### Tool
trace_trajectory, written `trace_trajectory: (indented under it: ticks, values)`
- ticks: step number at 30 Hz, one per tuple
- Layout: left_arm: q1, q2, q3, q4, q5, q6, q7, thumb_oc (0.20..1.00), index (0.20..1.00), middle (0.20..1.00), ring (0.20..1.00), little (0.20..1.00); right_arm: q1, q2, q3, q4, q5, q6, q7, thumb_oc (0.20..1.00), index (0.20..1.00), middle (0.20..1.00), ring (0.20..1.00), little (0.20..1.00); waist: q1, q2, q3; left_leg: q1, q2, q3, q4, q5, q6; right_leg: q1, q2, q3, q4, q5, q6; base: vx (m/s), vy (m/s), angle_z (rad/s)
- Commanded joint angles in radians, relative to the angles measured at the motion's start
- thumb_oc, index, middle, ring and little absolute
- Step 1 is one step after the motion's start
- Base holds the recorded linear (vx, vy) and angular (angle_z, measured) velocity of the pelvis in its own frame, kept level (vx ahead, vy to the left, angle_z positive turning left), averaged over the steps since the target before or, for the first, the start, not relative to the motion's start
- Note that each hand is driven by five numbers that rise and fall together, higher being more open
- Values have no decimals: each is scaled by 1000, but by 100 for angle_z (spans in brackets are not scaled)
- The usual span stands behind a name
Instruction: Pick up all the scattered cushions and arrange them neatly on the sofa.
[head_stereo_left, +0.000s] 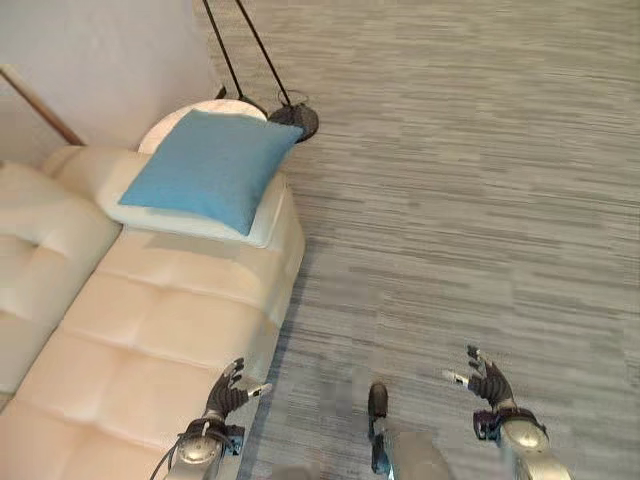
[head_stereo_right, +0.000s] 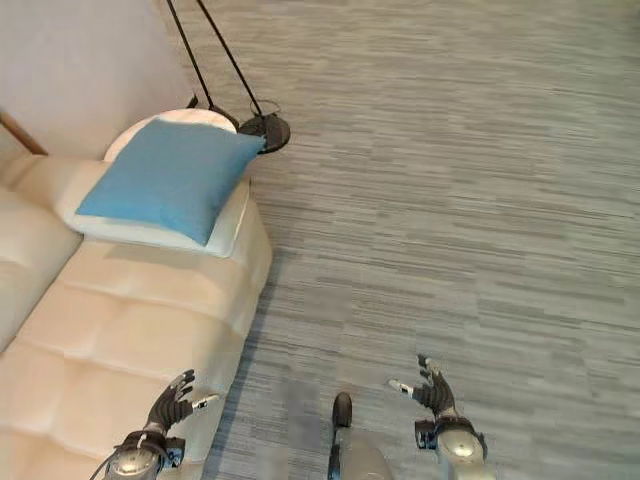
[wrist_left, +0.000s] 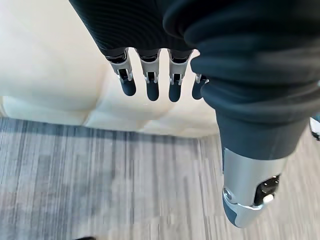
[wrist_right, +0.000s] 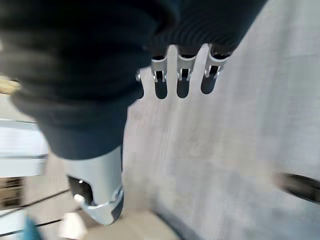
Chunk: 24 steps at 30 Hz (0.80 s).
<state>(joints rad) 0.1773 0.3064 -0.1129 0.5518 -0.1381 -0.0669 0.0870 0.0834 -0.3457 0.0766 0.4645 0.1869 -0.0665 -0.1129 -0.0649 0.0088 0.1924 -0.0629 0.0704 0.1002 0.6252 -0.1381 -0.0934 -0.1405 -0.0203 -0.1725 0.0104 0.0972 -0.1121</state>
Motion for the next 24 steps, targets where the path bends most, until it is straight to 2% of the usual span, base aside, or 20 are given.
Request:
trace_trajectory:
  ticks: [1, 2, 3, 5, 8, 9, 10, 11, 12, 14, 16, 18, 19, 20, 22, 24]
  values:
    - [-19, 27, 15, -36, -22, -38, 23, 1000, 1000, 1000, 1000, 1000, 16, -37, -26, -31, 5, -25, -24, 1000, 1000, 1000, 1000, 1000, 11, -38, 11, -3, 22, 83, -143, 127, 30, 71, -59, 16, 1, -98, 163, 400, -49, -6]
    - [-13, 22, 17, -30, -20, -39, 22, 1000, 1000, 1000, 1000, 1000, 20, -43, -31, -32, 6, -19, -21, 1000, 1000, 1000, 1000, 1000, 30, -44, 9, -59, -17, 78, -201, 96, 45, 115, -66, 31, -19, -113, 173, 401, -53, -11]
    - [-13, 22, 17, -30, -20, -39, 22, 1000, 1000, 1000, 1000, 1000, 20, -42, -31, -32, 6, -19, -21, 1000, 1000, 1000, 1000, 1000, 30, -44, 9, -60, -18, 79, -202, 97, 45, 114, -67, 31, -19, -113, 173, 392, -28, -25]
    - [-4, 18, 20, -34, -17, -36, 24, 1000, 1000, 1000, 1000, 1000, 25, -46, -34, -29, 3, -19, -27, 1000, 1000, 1000, 1000, 1000, 50, -41, 11, -117, -50, 72, -329, 94, 56, 164, -60, 36, -33, -138, 180, 361, -4, -31]
    - [6, 13, 29, -31, -13, -31, 29, 1000, 1000, 1000, 1000, 1000, 44, -47, -38, -28, -4, -20, -34, 1000, 1000, 1000, 1000, 1000, 75, -13, 1, -163, -72, 61, -561, 212, 37, 236, -19, 46, -36, -190, 184, 476, 18, -12]
    - [6, 13, 32, -31, -10, -27, 29, 1000, 1000, 1000, 1000, 1000, 50, -46, -43, -29, -7, -18, -37, 1000, 1000, 1000, 1000, 1000, 79, -6, -4, -176, -67, 80, -604, 224, 34, 258, -11, 45, -34, -207, 184, 325, 16, 4]
    - [7, 14, 32, -31, -10, -27, 29, 1000, 1000, 1000, 1000, 1000, 51, -46, -43, -29, -7, -18, -37, 1000, 1000, 1000, 1000, 1000, 79, -8, -3, -171, -70, 81, -610, 226, 35, 260, -14, 45, -34, -209, 184, 478, 62, 7]
    - [9, 16, 42, -25, -5, -26, 37, 1000, 1000, 1000, 1000, 1000, 60, -42, -45, -22, -14, -14, -40, 1000, 1000, 1000, 1000, 1000, 87, -3, -12, -200, -60, 127, -657, 248, 33, 303, -5, 50, -23, -242, 186, 519, 80, 9]
    - [11, 16, 50, -22, -7, -26, 41, 1000, 1000, 1000, 1000, 1000, 63, -41, -44, -20, -18, -9, -40, 1000, 1000, 1000, 1000, 1000, 94, -5, -18, -207, -59, 144, -659, 255, 36, 326, -10, 56, -13, -261, 187, 684, 113, 8]
    - [34, 16, 81, -15, -16, -28, 54, 1000, 1000, 1000, 1000, 1000, 68, -32, -39, -21, -32, -2, -26, 1000, 1000, 1000, 1000, 1000, 113, -12, -39, -214, -46, 191, -603, 275, 49, 374, -16, 72, 36, -299, 191, 649, 163, 7]
    - [39, 18, 88, -11, -18, -25, 56, 1000, 1000, 1000, 1000, 1000, 75, -26, -40, -22, -35, 2, -24, 1000, 1000, 1000, 1000, 1000, 117, -24, -47, -218, -52, 189, -568, 271, 62, 383, -30, 68, 63, -301, 198, 462, 119, -5]
    - [45, 18, 98, 7, -30, -25, 61, 1000, 1000, 1000, 1000, 1000, 79, -13, -35, -21, -36, 4, -13, 1000, 1000, 1000, 1000, 1000, 130, -56, -63, -220, -83, 177, -508, 230, 90, 367, -70, 64, 153, -238, 235, 570, 223, -5]
    - [50, 21, 110, 11, -42, -23, 66, 1000, 1000, 1000, 1000, 1000, 74, -7, -25, -21, -45, 4, -5, 1000, 1000, 1000, 1000, 1000, 138, -73, -56, -188, -113, 173, -491, 177, 130, 284, -116, 74, 347, -76, 282, 548, 321, 11]
    - [51, 22, 113, 16, -50, -22, 70, 1000, 1000, 1000, 1000, 1000, 63, -7, -13, -26, -52, 4, -1, 1000, 1000, 1000, 1000, 1000, 139, -72, -43, -163, -122, 162, -492, 154, 149, 243, -131, 83, 439, 3, 291, 501, 325, 22]
    - [47, 27, 115, 25, -57, -23, 79, 1000, 1000, 1000, 1000, 1000, 47, 3, 7, -33, -59, -1, 1, 1000, 1000, 1000, 1000, 1000, 138, -52, -21, -98, -123, 137, -503, 115, 171, 147, -148, 76, 573, 28, 280, 377, 183, 25]
    - [47, 17, 118, 39, -68, -26, 79, 1000, 1000, 1000, 1000, 1000, 46, 10, 14, -38, -57, -4, 6, 1000, 1000, 1000, 1000, 1000, 131, -27, -8, -36, -127, 93, -517, 88, 181, 63, -152, 58, 592, -30, 243, 415, 106, 52]
